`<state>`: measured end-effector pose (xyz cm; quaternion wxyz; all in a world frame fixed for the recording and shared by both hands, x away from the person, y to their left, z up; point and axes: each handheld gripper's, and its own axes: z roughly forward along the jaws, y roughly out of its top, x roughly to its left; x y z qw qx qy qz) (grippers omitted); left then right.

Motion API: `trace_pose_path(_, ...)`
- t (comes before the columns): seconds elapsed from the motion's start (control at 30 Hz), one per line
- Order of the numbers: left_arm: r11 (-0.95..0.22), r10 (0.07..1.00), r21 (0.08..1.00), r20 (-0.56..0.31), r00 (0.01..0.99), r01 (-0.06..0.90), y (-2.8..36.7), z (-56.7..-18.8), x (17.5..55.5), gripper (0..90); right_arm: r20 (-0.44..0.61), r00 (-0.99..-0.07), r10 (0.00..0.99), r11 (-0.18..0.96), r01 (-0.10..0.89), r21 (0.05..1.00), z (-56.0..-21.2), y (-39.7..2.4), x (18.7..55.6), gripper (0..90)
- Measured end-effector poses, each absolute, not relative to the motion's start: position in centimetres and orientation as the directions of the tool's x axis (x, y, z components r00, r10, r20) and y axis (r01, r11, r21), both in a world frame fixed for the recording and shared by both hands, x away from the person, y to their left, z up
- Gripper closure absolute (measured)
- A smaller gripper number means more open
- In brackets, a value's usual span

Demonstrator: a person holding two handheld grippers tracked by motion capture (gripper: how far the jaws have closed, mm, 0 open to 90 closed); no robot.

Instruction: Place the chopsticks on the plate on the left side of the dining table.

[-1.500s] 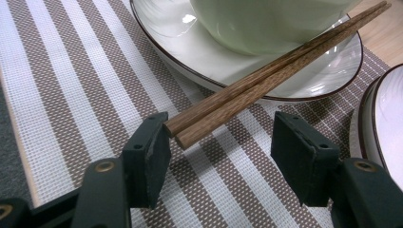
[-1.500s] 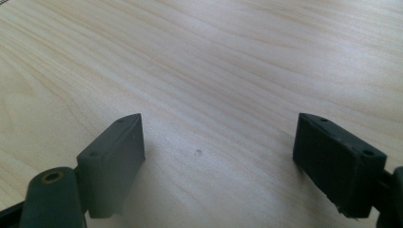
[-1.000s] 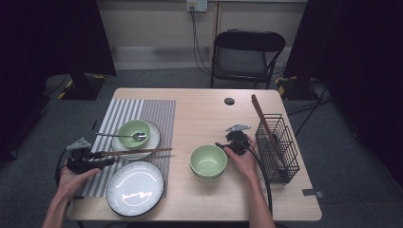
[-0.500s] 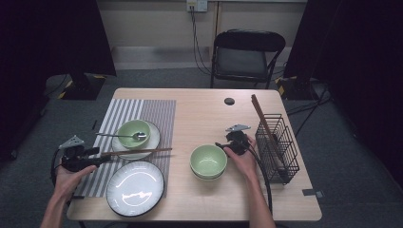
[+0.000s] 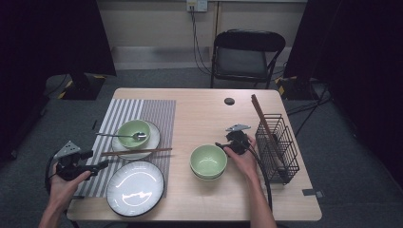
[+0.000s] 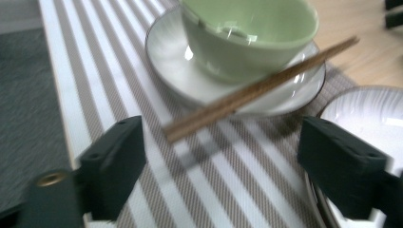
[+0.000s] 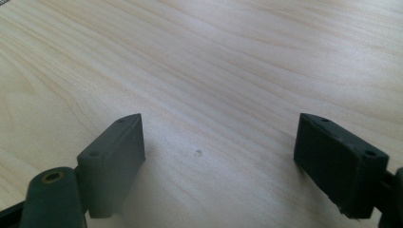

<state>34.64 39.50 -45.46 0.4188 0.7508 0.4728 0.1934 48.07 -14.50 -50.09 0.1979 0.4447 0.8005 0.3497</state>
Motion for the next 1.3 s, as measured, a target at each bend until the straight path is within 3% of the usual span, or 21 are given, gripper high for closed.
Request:
trace_pose_path(0.07,-0.201,0.879,0.814,-0.096,0.467,0.545,39.7,-45.7,33.9,22.4,-0.002,-0.530,0.848,0.360,0.572,0.737,-50.1,-14.6,48.1,17.0)
trace_pose_path(0.13,-0.179,0.894,0.807,-0.106,0.436,0.563,39.9,-46.2,33.5,17.1,-0.006,-0.530,0.848,0.362,0.571,0.736,-50.1,-14.6,48.1,17.0)
trace_pose_path(0.6,-0.214,0.913,0.746,-0.077,0.400,0.630,38.9,-50.0,34.5,18.2,-0.009,-0.524,0.852,0.360,0.572,0.737,-50.1,-14.5,48.0,16.8)
trace_pose_path(0.83,-0.254,0.917,0.744,-0.016,0.398,0.617,38.1,-50.2,34.5,15.3,-0.012,-0.510,0.860,0.353,0.577,0.736,-50.1,-14.5,47.8,17.0)
trace_pose_path(1.3,-0.250,0.920,0.745,-0.016,0.391,0.619,38.0,-50.3,34.5,14.5,-0.011,-0.500,0.866,0.345,0.582,0.736,-50.1,-14.6,47.5,16.9)
